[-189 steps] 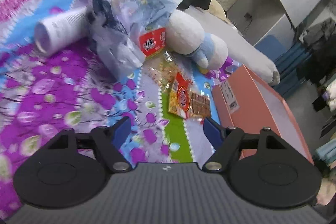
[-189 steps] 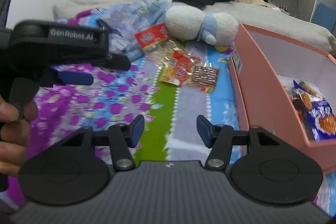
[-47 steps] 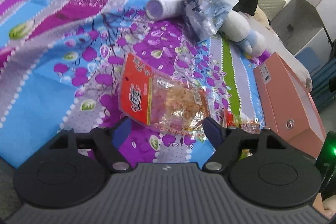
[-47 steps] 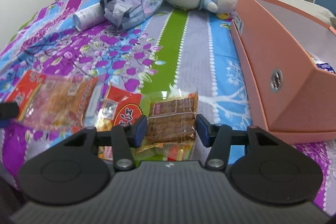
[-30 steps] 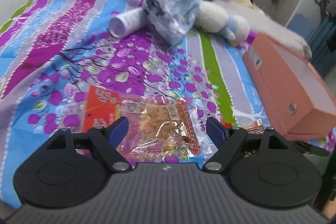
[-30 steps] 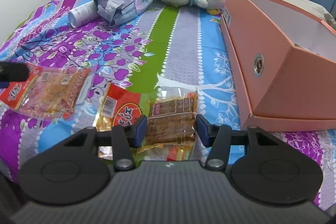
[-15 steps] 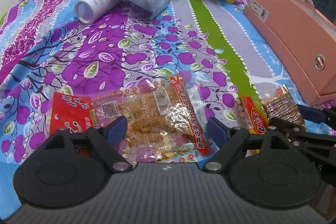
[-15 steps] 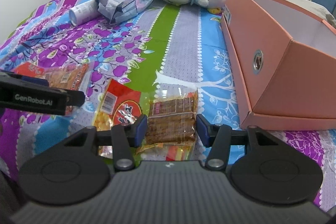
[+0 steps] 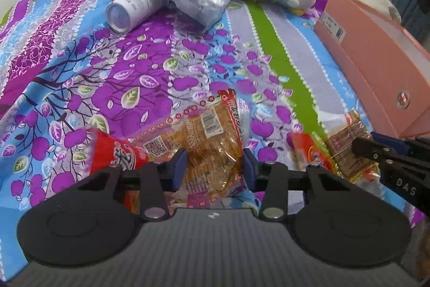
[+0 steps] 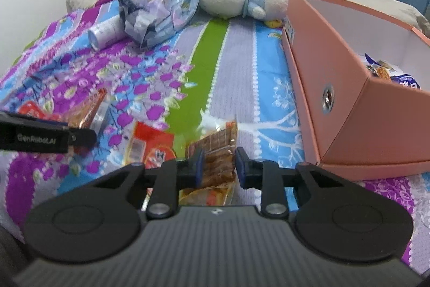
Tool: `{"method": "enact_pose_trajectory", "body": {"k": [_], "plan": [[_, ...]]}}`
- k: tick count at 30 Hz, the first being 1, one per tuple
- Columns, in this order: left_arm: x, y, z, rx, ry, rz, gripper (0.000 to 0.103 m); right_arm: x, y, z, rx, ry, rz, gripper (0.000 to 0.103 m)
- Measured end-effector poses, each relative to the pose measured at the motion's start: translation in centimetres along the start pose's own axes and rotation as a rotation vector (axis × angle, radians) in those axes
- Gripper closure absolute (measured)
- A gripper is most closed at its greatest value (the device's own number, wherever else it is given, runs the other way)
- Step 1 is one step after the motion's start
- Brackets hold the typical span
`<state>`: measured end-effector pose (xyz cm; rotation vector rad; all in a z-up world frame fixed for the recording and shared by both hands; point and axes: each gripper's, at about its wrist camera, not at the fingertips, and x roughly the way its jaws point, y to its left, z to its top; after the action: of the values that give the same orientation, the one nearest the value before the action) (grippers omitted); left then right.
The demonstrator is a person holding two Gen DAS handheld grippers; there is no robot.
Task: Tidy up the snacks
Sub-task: 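Lift the clear packet with the left gripper while the right lifts the brown packet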
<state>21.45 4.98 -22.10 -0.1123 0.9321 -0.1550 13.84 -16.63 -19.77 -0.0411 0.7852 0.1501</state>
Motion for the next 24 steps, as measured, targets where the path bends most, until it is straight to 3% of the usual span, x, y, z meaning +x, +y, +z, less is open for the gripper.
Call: {"method": "enact_pose_trajectory", "body": {"k": [6, 12, 16, 24], "plan": [[-1.2, -0.7, 0.4, -0.013, -0.026, -0.036, 0.057, -0.2, -0.4, 0.1, 0.029, -0.003, 0.02, 0.08], [-1.2, -3.0, -0.6, 0.01, -0.034, -0.101, 0.057, -0.6, -2.5, 0.5, 0.253, 0.035, 0.219, 0.085], [0.0, -4.0, -1.9, 0.043, -0.02, -0.086, 0.057, 0.4, -2.8, -0.1, 0.362, 0.093, 0.355, 0.085], [0.3, -3.3, -2.4, 0.059, -0.026, -0.087, 0.057, 2.5, -4.4, -1.5, 0.572, 0.186, 0.522, 0.083]]}}
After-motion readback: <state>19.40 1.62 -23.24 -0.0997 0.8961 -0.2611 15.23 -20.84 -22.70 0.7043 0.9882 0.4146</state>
